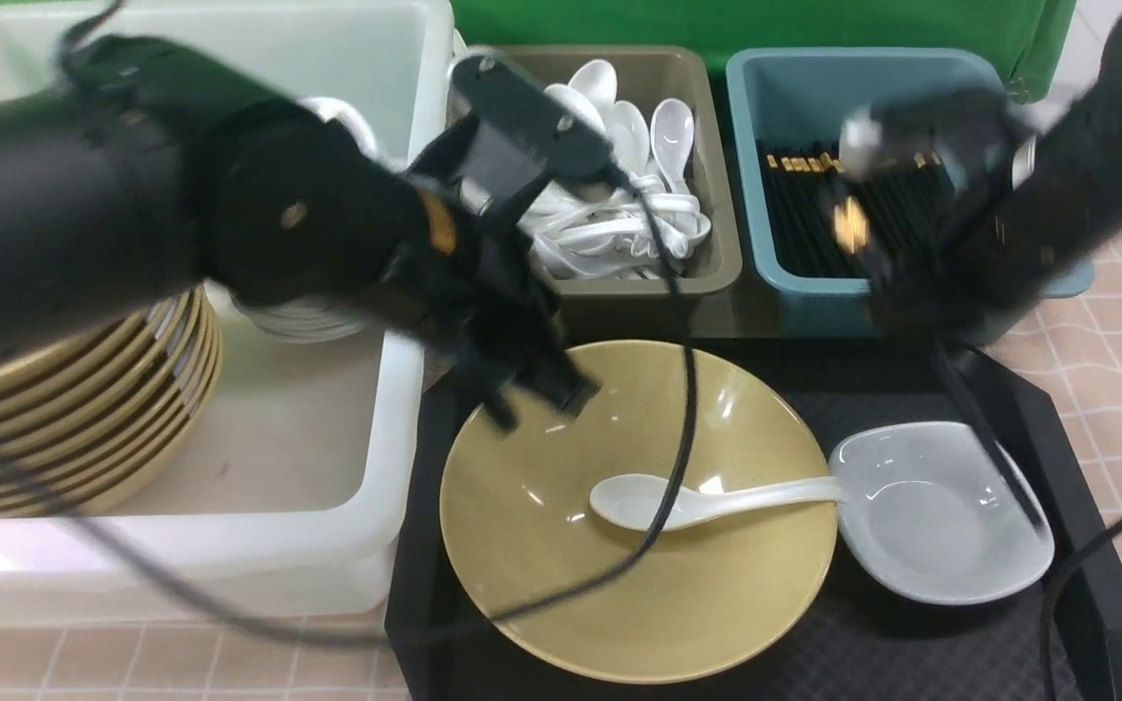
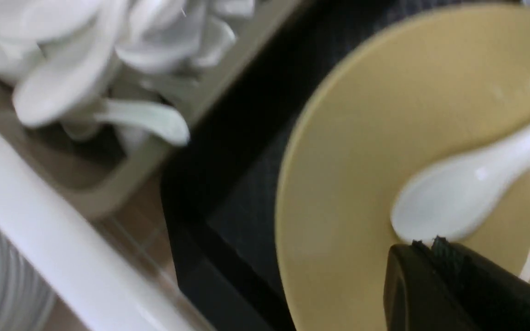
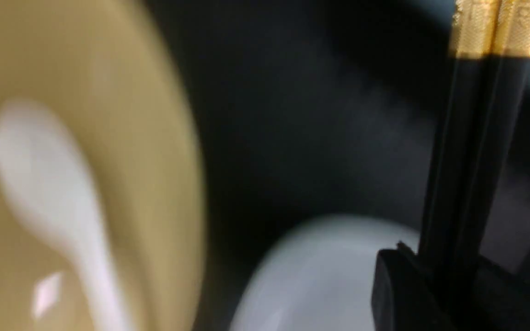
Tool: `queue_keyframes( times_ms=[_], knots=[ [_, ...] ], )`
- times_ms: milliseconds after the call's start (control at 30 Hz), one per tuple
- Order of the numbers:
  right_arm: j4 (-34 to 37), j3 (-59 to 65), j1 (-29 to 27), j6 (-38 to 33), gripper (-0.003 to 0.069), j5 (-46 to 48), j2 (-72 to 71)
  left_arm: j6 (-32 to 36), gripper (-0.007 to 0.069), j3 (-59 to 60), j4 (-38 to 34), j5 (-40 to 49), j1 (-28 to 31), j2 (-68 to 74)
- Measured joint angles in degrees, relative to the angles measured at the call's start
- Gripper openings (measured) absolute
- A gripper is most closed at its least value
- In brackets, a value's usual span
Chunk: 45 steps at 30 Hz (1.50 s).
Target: On brown table put chopsticks spoon bowls plates into blue grey white boxes.
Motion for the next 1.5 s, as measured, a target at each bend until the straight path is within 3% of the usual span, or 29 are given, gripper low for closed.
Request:
queue_keyframes(
  times_ms=[300, 467, 567, 833, 933, 1067, 1200, 1500],
  knots=[
    [-0.8, -16.9, -4.7, 3.6, 0.016, -22.6, 11.2, -0.4, 0.0001, -21.4, -1.9, -0.7, 6.4, 11.3],
    [-0.8, -25.3, -6.9, 5.2, 0.016, -24.1, 18.7, -0.1, 0.0001, -23.1, -3.3, -0.3, 6.4, 10.7],
    [-0.9, -29.9, -7.8, 5.3, 0.0178, -21.3, 23.5, 1.1, 0.0001, -23.1, -3.4, 2.7, 6.4, 9.6],
    [-1.0, -38.2, -8.2, 4.6, 0.0463, -2.4, 27.3, 3.0, 0.0001, -15.9, -2.9, 4.7, 6.4, -1.2],
    [1.0, -44.3, -7.7, -3.2, 0.0531, 12.0, 27.3, 3.1, 0.0001, -10.0, -3.2, 6.7, 6.4, -8.2],
    [4.1, -46.7, -5.1, -9.2, 0.0547, 19.5, 25.5, 3.1, 0.0001, -0.5, -4.3, 7.5, 6.4, -16.6],
    [4.6, -44.1, -1.3, -10.7, 0.054, 20.1, 21.3, 2.5, 0.0001, 6.5, -4.4, 7.8, 6.4, -21.9],
    [5.0, -22.4, 14.2, -19.8, 0.0533, 20.6, 8.7, 2.0, 0.0001, 19.3, -3.9, 5.0, 6.4, -27.6]
  ],
)
